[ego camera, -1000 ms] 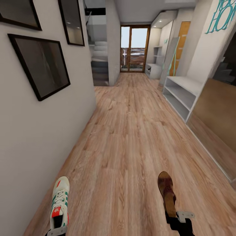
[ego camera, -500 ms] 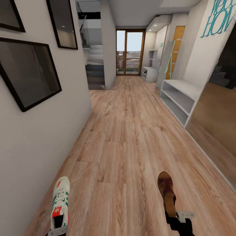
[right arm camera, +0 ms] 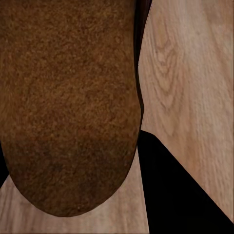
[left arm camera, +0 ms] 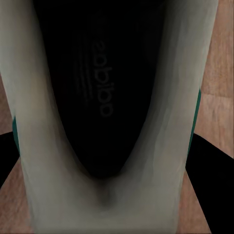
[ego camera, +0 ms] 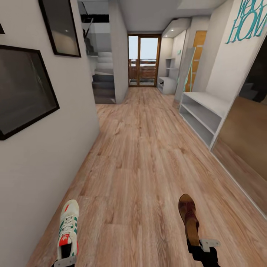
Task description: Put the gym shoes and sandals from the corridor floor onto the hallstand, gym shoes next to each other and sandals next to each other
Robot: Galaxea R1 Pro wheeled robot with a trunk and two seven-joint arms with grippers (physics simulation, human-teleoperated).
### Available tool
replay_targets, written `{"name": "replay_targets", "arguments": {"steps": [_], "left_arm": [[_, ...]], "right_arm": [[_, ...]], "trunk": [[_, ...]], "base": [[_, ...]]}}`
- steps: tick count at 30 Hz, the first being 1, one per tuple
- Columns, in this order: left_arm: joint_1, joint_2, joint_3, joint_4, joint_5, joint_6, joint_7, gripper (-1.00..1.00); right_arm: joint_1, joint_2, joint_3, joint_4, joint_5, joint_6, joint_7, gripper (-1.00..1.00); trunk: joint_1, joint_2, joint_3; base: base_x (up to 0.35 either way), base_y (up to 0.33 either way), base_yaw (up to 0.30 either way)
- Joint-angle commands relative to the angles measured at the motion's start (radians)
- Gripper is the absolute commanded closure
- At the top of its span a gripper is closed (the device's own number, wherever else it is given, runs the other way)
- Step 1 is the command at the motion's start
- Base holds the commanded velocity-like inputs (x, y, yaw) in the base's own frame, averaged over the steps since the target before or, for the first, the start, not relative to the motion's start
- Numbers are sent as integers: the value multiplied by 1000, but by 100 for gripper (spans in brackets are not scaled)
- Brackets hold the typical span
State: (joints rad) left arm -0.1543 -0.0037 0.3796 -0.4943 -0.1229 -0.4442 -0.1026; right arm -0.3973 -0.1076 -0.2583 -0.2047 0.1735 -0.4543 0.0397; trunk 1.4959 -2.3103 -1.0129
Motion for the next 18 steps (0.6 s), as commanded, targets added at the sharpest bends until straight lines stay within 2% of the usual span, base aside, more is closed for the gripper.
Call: {"name": "replay_targets", "arguments": {"steps": [1,18], "left_arm": [[-1,-1,8,0,-10,-4,-6,100],[-2,-1,8,0,-13,-4,-6,100]], "right_arm": [[-1,0,-9,1,4,-3,5,100],[-1,0,-9,1,4,-3,5,100]], "trunk": [[0,0,-1],[0,0,-1]], "base": [[339,0,0],[339,0,-6]]}}
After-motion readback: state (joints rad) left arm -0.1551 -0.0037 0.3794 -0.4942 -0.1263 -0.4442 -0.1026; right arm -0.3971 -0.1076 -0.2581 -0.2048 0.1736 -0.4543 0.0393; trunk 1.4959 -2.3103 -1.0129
